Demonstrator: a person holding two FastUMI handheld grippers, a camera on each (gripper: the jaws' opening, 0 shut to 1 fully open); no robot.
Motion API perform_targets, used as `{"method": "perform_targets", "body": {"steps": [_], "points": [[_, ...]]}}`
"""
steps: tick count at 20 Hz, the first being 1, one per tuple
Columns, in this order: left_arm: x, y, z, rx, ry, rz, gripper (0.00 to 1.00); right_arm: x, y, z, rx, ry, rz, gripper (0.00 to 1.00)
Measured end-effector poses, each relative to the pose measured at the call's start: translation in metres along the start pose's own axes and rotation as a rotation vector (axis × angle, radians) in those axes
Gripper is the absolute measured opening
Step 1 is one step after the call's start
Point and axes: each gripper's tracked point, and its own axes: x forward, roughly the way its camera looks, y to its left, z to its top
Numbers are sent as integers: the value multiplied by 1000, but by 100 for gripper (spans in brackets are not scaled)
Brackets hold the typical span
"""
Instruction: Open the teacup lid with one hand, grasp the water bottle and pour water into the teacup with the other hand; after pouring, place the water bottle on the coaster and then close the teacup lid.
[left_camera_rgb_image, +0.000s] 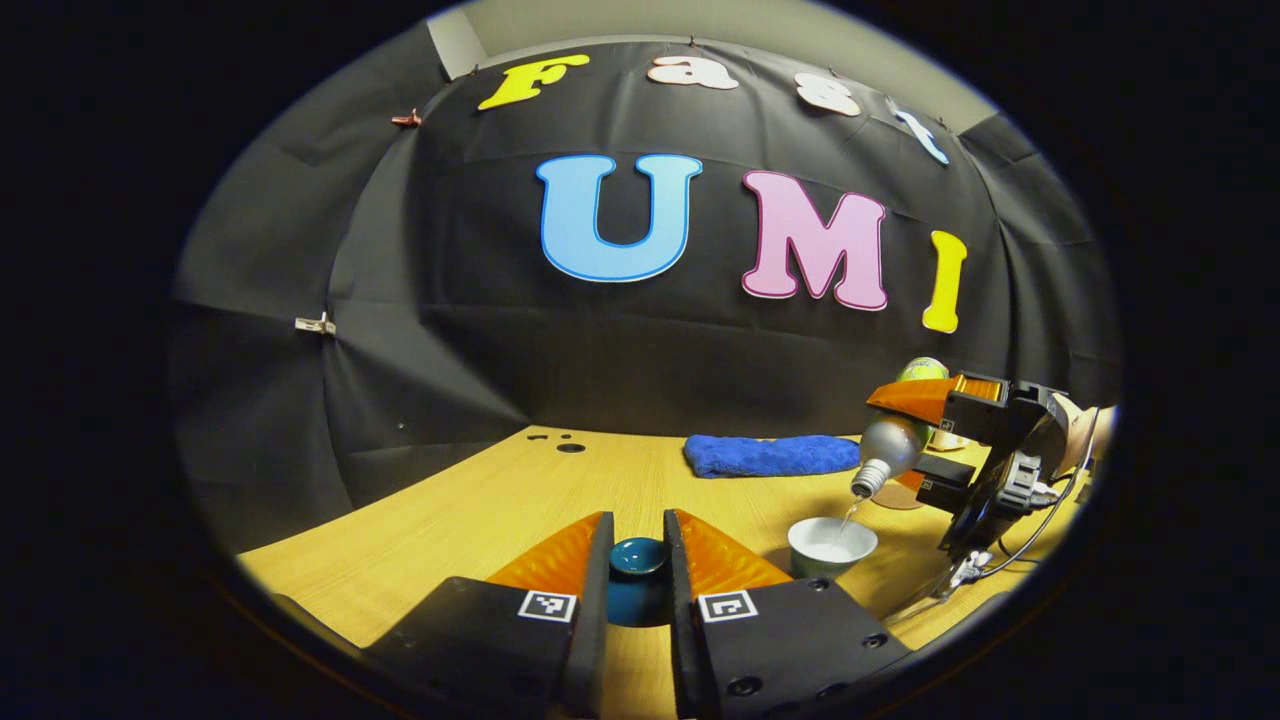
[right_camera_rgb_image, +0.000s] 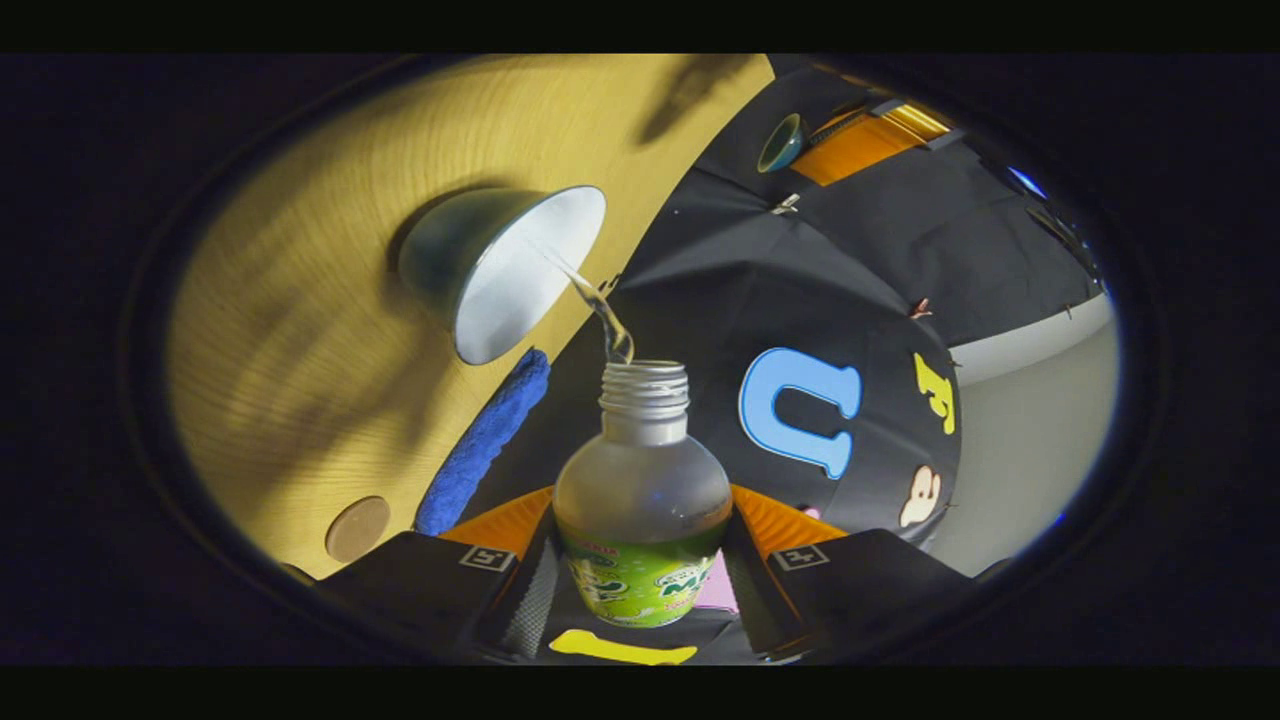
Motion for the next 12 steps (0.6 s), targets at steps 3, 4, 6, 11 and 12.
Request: {"method": "perform_targets", "body": {"steps": [3,4,6,11,12], "points": [[0,0,1,3,-1,-2,30,3,-5,-2,-22,-1,-10,77],[1,-1,3,8,-5,-2,30,2,-4,-1,-24,-2,-11,77],[2,-2,8,17,-16,-6,30,3,-5,1,-30,-5,-15,78],[2,-6,8,20,-21,-16,30,2,-10,3,-46,-8,-30,78],[2,-5,8,19,-19,-16,30,1,-9,3,-47,-9,-32,77]]}}
